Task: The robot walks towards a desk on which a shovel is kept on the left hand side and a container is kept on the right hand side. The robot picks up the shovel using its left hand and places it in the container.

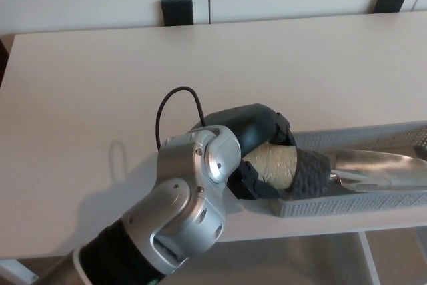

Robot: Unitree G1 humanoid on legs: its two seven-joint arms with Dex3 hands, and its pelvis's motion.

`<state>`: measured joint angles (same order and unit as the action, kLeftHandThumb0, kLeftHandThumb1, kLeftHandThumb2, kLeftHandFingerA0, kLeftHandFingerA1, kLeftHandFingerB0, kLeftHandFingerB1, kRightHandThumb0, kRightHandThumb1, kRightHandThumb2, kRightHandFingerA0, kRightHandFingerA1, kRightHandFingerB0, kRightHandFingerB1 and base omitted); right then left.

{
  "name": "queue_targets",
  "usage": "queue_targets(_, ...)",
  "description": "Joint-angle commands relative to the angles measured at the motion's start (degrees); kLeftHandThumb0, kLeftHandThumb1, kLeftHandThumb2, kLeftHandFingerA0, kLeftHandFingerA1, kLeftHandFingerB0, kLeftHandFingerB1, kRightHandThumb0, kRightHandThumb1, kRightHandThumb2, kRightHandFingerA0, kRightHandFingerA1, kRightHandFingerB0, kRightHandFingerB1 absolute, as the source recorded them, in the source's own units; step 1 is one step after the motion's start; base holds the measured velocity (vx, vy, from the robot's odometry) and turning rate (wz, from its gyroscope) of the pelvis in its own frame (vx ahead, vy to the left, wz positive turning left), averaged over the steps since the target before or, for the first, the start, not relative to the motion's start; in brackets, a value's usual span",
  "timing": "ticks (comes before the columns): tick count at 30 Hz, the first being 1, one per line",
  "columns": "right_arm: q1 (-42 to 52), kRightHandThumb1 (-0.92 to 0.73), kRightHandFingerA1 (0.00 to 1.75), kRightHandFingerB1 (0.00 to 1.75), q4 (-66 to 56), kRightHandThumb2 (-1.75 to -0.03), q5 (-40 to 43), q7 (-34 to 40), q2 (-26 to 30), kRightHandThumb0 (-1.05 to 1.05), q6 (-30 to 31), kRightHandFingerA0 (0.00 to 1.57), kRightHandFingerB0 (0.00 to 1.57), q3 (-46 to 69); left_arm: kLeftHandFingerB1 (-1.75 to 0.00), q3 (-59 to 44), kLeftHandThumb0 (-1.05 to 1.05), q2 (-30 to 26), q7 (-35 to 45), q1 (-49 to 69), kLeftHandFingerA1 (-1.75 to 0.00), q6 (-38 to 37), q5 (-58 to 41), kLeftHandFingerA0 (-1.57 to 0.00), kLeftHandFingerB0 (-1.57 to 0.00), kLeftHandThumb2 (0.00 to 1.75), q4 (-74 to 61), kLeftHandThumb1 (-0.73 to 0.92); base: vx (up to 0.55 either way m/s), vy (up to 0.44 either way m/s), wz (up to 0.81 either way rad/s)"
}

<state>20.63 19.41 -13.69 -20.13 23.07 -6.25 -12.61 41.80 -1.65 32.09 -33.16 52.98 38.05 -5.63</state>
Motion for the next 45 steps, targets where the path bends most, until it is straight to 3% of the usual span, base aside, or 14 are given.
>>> queue_targets(1,0.5,-0.68,0.52,0.4,-0.6,-0.6,-0.2,-0.2,1.2,-0.43,0.1,0.64,0.46,0.1,-0.44,-0.4,-0.22,0.7,-1.6,-0.1,-0.86,1.7,0.3,-1.09,-0.49,0.62,0.6,0.75,0.0,0.0,0.0)
queue_targets(6,0.2,-0.69,0.52,0.4,-0.4,-0.6,-0.4,-0.1,1.2,-0.44,-0.3,0.64,0.46,-0.1,-0.58,-2.3,-0.18,0.5,-3.4,1.6,-1.08,-0.4,-0.6,-1.05,-0.61,0.61,-1.3,0.73,0.0,0.0,0.0)
queue_targets(9,0.5,-0.69,0.51,0.4,-0.8,-0.6,-0.8,-0.1,1.4,-0.44,-0.2,0.63,0.46,-0.3,-0.52,-3.8,-0.19,1.3,-3.6,1.8,-1.24,1.6,-0.9,-0.87,-0.44,0.62,-1.3,0.74,0.0,0.0,0.0)
queue_targets(12,0.7,-0.69,0.52,0.4,-0.6,-0.6,-0.9,0.0,1.4,-0.44,0.2,0.65,0.46,-0.3,-0.46,-4.6,-0.19,0.7,-3.5,1.1,-0.86,0.2,-0.9,-0.95,-0.42,0.61,-0.4,0.74,0.0,0.0,0.0)
queue_targets(19,0.3,-0.56,0.61,0.52,-0.1,-0.85,-1.2,0.0,1.3,-0.49,0.0,0.56,0.4,-0.6,-0.46,-5.1,-0.21,-0.2,-3.2,0.1,-0.84,-0.1,-0.9,-0.96,-0.38,0.63,0.7,0.71,0.0,0.0,0.0)
queue_targets(21,0.3,-0.56,0.61,0.52,-0.3,-0.85,-1.2,0.0,1.3,-0.49,0.2,0.55,0.4,-0.6,-0.42,-4.5,-0.18,-0.1,-3.4,-0.2,-0.83,0.2,-0.5,-1.0,-0.3,0.6,1.0,0.69,0.0,0.0,0.0)
queue_targets(22,0.3,-0.68,0.51,0.4,-0.3,-0.6,-1.1,0.0,1.2,-0.44,0.1,0.62,0.46,-0.6,-0.41,-4.4,-0.16,0.0,-3.6,-0.1,-0.85,0.4,-0.6,-1.01,-0.31,0.6,1.0,0.69,0.0,0.0,0.0)
queue_targets(30,0.3,-0.68,0.52,0.4,-0.6,-0.6,-1.2,-0.1,1.4,-0.44,0.1,0.63,0.46,-0.4,-0.42,-6.2,-0.2,2.4,-5.1,2.4,-0.82,1.6,-1.9,-0.89,-0.34,0.62,-1.1,0.77,0.0,0.0,0.0)
queue_targets(34,0.4,-0.56,0.61,0.52,-1.1,-0.85,-1.2,-0.2,1.6,-0.49,0.0,0.55,0.4,-0.3,-0.45,-4.9,-0.21,2.8,-5.7,2.0,-1.3,0.7,-1.3,-0.94,-0.5,0.61,-0.4,0.71,0.0,0.0,0.0)
queue_targets(38,0.7,-0.56,0.62,0.52,-1.2,-0.85,-0.8,-0.8,1.7,-0.49,-0.4,0.55,0.4,-0.2,-0.38,-3.6,-0.21,4.8,-4.8,-0.2,-1.08,4.2,-1.3,-1.1,-0.36,0.6,2.2,0.69,0.0,0.0,0.0)
queue_targets(39,0.7,-0.69,0.53,0.4,-0.9,-0.6,-0.9,-0.7,1.7,-0.44,-0.5,0.63,0.45,-0.2,-0.37,-3.2,-0.25,5.5,-4.4,-0.9,-0.97,5.5,-1.4,-1.11,-0.39,0.6,2.9,0.69,0.0,0.0,0.0)
queue_targets(40,0.6,-0.69,0.52,0.4,-1.0,-0.6,-1.1,-0.7,1.8,-0.44,-0.3,0.63,0.46,-0.3,-0.38,-3.3,-0.35,5.8,-4.8,-0.4,-0.62,4.1,-1.8,-0.92,-0.41,0.63,2.8,0.65,0.0,0.0,0.0)
queue_targets(44,0.2,-0.69,0.54,0.4,-0.8,-0.6,-1.2,-0.9,1.8,-0.45,-0.5,0.64,0.45,-0.5,-0.35,-0.9,-0.85,6.1,-4.7,0.2,-0.51,2.3,-1.3,-0.43,-0.09,0.83,0.9,0.54,0.0,0.0,0.0)
queue_targets(45,0.2,-0.69,0.54,0.41,-0.6,-0.6,-1.0,-1.1,1.9,-0.45,-1.0,0.64,0.45,-0.4,-0.48,-0.1,-0.38,6.1,-4.1,0.0,-0.5,2.8,-1.2,-0.04,0.0,0.9,0.3,0.26,0.0,0.0,0.0)
